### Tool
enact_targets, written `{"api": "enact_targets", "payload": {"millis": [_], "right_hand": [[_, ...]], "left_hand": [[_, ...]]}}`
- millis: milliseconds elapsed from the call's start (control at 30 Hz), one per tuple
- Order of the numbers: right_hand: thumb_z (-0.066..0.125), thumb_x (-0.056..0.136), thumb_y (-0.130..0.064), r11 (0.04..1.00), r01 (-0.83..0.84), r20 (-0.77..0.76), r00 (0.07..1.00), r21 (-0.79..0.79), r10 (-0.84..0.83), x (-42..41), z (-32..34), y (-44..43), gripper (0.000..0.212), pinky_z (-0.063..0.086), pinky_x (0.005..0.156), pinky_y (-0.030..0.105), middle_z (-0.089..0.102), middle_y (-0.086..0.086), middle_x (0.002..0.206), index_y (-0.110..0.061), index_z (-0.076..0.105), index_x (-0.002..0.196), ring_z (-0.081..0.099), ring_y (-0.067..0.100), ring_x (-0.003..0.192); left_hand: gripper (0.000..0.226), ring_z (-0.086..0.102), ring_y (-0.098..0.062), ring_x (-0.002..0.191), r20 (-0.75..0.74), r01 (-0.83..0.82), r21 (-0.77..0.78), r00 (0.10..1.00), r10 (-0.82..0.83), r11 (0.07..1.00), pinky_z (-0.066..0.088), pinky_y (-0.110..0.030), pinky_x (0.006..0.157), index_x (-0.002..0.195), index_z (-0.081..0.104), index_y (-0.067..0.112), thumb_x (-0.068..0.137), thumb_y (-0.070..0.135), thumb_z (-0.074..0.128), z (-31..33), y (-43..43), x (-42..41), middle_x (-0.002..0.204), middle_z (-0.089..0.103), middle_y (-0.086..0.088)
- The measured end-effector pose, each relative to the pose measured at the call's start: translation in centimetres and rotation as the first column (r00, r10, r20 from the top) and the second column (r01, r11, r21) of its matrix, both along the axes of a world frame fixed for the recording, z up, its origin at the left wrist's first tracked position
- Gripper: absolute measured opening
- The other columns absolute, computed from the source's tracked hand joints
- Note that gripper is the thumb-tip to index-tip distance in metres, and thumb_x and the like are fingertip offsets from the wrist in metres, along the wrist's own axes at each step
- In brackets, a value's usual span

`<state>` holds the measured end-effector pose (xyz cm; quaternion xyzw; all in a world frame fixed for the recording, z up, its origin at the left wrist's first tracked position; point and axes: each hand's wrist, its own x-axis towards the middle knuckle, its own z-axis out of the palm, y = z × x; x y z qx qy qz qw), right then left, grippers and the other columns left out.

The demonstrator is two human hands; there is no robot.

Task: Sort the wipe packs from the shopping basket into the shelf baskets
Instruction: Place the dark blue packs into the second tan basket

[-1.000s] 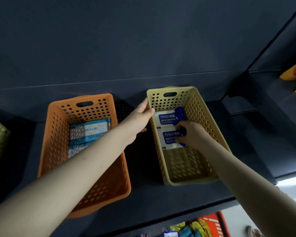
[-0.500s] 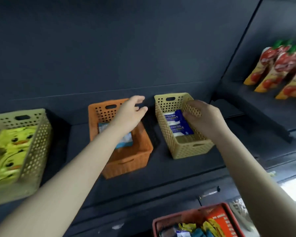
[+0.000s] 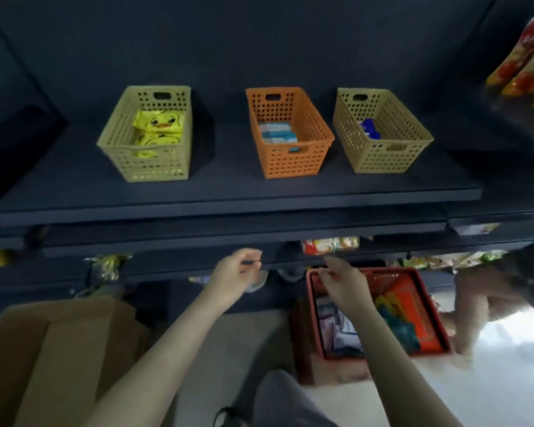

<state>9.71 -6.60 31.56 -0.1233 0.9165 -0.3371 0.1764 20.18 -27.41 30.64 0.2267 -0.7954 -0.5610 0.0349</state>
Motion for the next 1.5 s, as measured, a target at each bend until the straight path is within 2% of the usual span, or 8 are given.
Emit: {"api": "enact_targets", "payload": {"millis": [133,467,667,967,1133,1300,1400,1500], "right_hand": [[0.055,0.095,-0.021,0.999,0.001,0.042,0.999,0.046,-0.003,2.5,-3.0,2.7,0.031,0.043,0.085,0.03,0.069,0.012,0.114,-0.012,0.063,0.123,0.061,0.033,0.11],[0.05,0.097,-0.026,0.986,-0.066,0.229,0.973,0.151,0.03,-4.6,-8.7,14.4,0.037,0.03,0.074,0.019,0.063,0.008,0.127,-0.015,0.058,0.131,0.057,0.025,0.116],[0.049,0.098,-0.025,0.953,-0.163,0.267,0.959,0.257,0.092,-10.7,-11.4,21.4,0.036,0.04,0.083,0.027,0.062,0.011,0.129,-0.013,0.057,0.131,0.056,0.03,0.117],[0.052,0.097,-0.026,0.921,-0.226,0.412,0.907,0.317,0.08,-16.5,-21.9,23.5,0.035,0.043,0.088,0.03,0.062,0.013,0.129,-0.008,0.061,0.126,0.057,0.029,0.117],[0.056,0.096,-0.029,0.945,-0.2,0.452,0.89,0.258,0.064,-19.4,-31.3,21.2,0.038,0.044,0.09,0.034,0.064,0.015,0.125,-0.004,0.06,0.125,0.059,0.029,0.115],[0.062,0.091,-0.037,0.968,-0.183,0.531,0.845,0.171,0.066,-20.5,-38.9,19.4,0.049,0.049,0.094,0.044,0.064,0.016,0.123,-0.001,0.058,0.124,0.06,0.033,0.111],[0.066,0.086,-0.043,0.975,-0.141,0.55,0.835,0.169,0.026,-20.1,-41.4,19.1,0.051,0.05,0.081,0.035,0.066,0.009,0.114,-0.012,0.059,0.125,0.063,0.027,0.102],[0.069,0.081,-0.047,0.975,-0.083,0.499,0.866,0.208,-0.032,-19.9,-43.0,18.9,0.039,0.04,0.057,0.027,0.069,0.004,0.09,-0.015,0.065,0.103,0.064,0.025,0.084]], "left_hand": [[0.02,0.061,-0.006,0.101,0.081,-0.013,0.02,0.997,0.011,1.0,0.039,-0.001,0.079,0.114,0.064,0.013,0.096,0.013,0.056,-3.3,2.9,2.7,0.107,0.065,0.006],[0.025,0.06,-0.014,0.109,0.252,-0.092,0.118,0.966,0.06,0.989,0.039,-0.015,0.088,0.119,0.062,0.008,0.096,0.017,0.057,-9.7,15.3,-1.4,0.117,0.066,-0.004],[0.02,0.06,-0.013,0.101,0.346,-0.191,0.16,0.93,0.126,0.968,0.041,-0.003,0.077,0.112,0.064,0.005,0.095,0.012,0.058,-12.6,23.5,-6.0,0.108,0.066,-0.002],[0.021,0.063,-0.019,0.107,0.536,-0.366,0.28,0.827,0.172,0.888,0.047,-0.037,0.1,0.115,0.061,0.014,0.095,0.021,0.058,-22.0,27.8,-11.7,0.12,0.067,-0.004],[0.035,0.062,-0.011,0.102,0.56,-0.396,0.265,0.805,0.194,0.879,0.043,-0.026,0.086,0.126,0.056,0.019,0.096,0.035,0.055,-30.5,28.5,-15.2,0.112,0.062,0.01],[0.055,0.059,-0.011,0.116,0.649,-0.474,0.258,0.731,0.212,0.842,0.045,-0.041,0.102,0.136,0.048,0.034,0.087,0.055,0.058,-37.1,29.6,-16.0,0.13,0.061,0.011],[0.063,0.054,-0.016,0.121,0.722,-0.513,0.24,0.662,0.201,0.824,0.041,-0.04,0.102,0.144,0.038,0.036,0.088,0.06,0.056,-38.5,29.6,-16.3,0.136,0.055,0.012],[0.059,0.06,-0.014,0.112,0.706,-0.53,0.27,0.676,0.209,0.804,0.045,-0.045,0.101,0.138,0.046,0.036,0.085,0.061,0.057,-39.3,29.3,-16.6,0.13,0.061,0.008]]}}
